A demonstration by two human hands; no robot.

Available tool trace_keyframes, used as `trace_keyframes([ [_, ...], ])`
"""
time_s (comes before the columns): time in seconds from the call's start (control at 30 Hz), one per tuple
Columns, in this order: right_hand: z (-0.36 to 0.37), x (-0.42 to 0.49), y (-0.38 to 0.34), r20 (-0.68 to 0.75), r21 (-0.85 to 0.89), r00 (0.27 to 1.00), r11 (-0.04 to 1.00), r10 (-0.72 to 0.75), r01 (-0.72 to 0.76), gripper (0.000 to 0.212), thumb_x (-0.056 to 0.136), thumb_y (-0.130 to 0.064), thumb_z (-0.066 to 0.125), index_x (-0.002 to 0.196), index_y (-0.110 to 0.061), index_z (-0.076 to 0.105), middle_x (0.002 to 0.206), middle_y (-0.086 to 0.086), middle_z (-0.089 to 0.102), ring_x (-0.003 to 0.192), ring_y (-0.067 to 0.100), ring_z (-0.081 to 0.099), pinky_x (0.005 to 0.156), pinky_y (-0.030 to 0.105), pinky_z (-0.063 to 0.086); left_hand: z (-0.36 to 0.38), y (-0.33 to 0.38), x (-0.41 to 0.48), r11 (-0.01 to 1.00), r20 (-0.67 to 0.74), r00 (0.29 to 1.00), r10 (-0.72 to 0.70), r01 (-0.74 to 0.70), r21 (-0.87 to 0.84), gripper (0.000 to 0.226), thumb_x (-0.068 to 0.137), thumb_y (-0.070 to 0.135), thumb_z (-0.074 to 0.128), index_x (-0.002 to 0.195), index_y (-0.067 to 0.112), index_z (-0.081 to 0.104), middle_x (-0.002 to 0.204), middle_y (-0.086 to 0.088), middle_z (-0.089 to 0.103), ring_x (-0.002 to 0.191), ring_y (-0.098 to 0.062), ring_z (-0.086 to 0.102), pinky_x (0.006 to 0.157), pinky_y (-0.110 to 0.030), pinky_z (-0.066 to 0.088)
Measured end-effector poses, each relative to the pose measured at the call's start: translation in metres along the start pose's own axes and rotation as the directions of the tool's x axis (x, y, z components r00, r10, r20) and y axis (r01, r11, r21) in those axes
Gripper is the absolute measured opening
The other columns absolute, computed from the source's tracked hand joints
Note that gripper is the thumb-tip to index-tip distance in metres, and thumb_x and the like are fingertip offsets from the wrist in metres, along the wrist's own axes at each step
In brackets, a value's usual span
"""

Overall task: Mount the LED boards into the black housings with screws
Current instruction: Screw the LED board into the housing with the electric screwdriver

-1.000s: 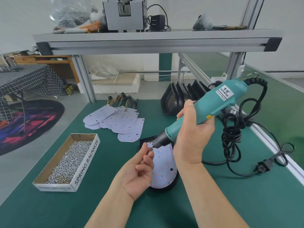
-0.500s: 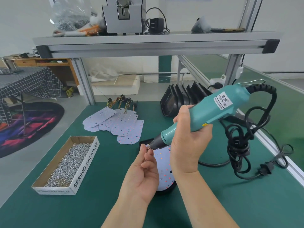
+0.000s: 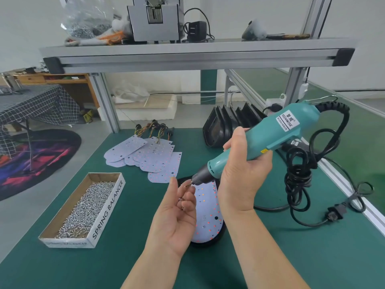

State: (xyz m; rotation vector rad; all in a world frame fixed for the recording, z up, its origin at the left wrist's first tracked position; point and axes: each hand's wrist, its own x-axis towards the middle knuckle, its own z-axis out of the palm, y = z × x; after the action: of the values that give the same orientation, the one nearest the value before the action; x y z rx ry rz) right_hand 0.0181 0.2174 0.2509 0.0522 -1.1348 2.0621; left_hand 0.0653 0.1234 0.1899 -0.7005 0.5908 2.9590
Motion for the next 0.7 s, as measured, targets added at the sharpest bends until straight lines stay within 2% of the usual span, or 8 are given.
trace_keyframes([
  [0.13,0.002,0.005,0.002,0.012,0.001,1.0,1.0,-0.005,0.005,0.015,0.086,-0.023,0.067,0.078,-0.019,0.056,0.064,-0.003,0.059,0.059,0.012,0.055,0.061,0.021,0.047,-0.014,0.013,0.009,0.991,-0.042,0.999,0.026,-0.02,0.129,0.055,0.094,0.044,0.061,0.099,-0.011,0.071,0.074,-0.014,0.067,0.051,-0.014,0.06,0.039,-0.016,0.047],
  [0.2,0.002,0.009,0.004,0.021,-0.01,1.0,1.0,-0.003,0.003,0.017,0.086,-0.025,0.068,0.078,-0.018,0.055,0.064,-0.003,0.059,0.06,0.013,0.055,0.061,0.022,0.047,-0.025,0.025,0.018,0.926,-0.115,0.98,0.163,-0.112,0.361,0.049,0.097,0.039,0.058,0.086,-0.005,0.075,0.066,-0.009,0.064,0.046,-0.011,0.054,0.036,-0.017,0.039],
  [0.23,0.002,0.012,0.005,0.024,-0.016,1.0,1.0,-0.002,0.003,0.017,0.086,-0.026,0.068,0.078,-0.018,0.055,0.064,-0.003,0.059,0.06,0.013,0.055,0.061,0.021,0.047,-0.032,0.031,0.024,0.82,-0.15,0.949,0.278,-0.153,0.551,0.042,0.097,0.035,0.059,0.08,0.0,0.075,0.062,-0.006,0.058,0.043,-0.011,0.047,0.036,-0.019,0.034],
  [0.3,0.003,0.016,0.01,0.033,-0.04,0.999,0.999,-0.004,0.005,0.016,0.085,-0.026,0.068,0.078,-0.02,0.056,0.065,-0.001,0.06,0.059,0.012,0.056,0.06,0.02,0.047,-0.041,0.043,0.035,0.485,-0.143,0.884,0.445,-0.105,0.868,0.037,0.092,0.036,0.066,0.07,0.006,0.068,0.063,-0.005,0.043,0.048,-0.016,0.032,0.044,-0.023,0.023],
  [0.37,0.005,0.021,0.017,0.054,-0.075,0.999,0.997,-0.009,0.013,0.015,0.085,-0.028,0.068,0.079,-0.019,0.057,0.065,0.001,0.06,0.059,0.012,0.057,0.06,0.019,0.047,-0.042,0.047,0.041,0.215,-0.083,0.909,0.408,-0.008,0.977,0.051,0.082,0.045,0.075,0.056,0.016,0.043,0.064,-0.003,0.03,0.057,-0.019,0.023,0.051,-0.028,0.015],
  [0.47,0.006,0.025,0.031,0.104,-0.162,0.995,0.987,-0.002,0.019,0.017,0.082,-0.034,0.068,0.081,-0.02,0.058,0.069,0.01,0.061,0.062,0.019,0.058,0.062,0.029,0.049,-0.029,0.04,0.05,-0.05,0.018,0.966,0.259,-0.005,0.999,0.075,0.068,0.045,0.085,0.055,0.023,0.015,0.052,0.007,0.012,0.049,-0.016,0.013,0.052,-0.032,0.008],
  [0.57,0.006,0.028,0.047,0.171,-0.239,0.985,0.97,0.006,0.035,0.018,0.083,-0.035,0.068,0.08,-0.021,0.056,0.067,0.005,0.061,0.061,0.021,0.057,0.061,0.039,0.051,-0.02,0.031,0.062,-0.113,0.024,0.97,0.241,0.003,0.994,0.075,0.063,0.039,0.089,0.053,0.023,0.016,0.043,0.011,0.013,0.045,-0.016,0.014,0.052,-0.031,0.009],
  [0.7,0.005,0.03,0.068,0.216,-0.305,0.976,0.951,0.025,0.043,0.023,0.083,-0.035,0.068,0.08,-0.018,0.054,0.063,-0.009,0.057,0.058,0.016,0.054,0.059,0.04,0.05,-0.015,0.02,0.068,0.058,-0.005,0.99,0.143,-0.004,0.998,0.049,0.057,0.035,0.084,0.059,0.015,0.039,0.06,-0.009,0.042,0.056,-0.019,0.038,0.054,-0.03,0.03],
])
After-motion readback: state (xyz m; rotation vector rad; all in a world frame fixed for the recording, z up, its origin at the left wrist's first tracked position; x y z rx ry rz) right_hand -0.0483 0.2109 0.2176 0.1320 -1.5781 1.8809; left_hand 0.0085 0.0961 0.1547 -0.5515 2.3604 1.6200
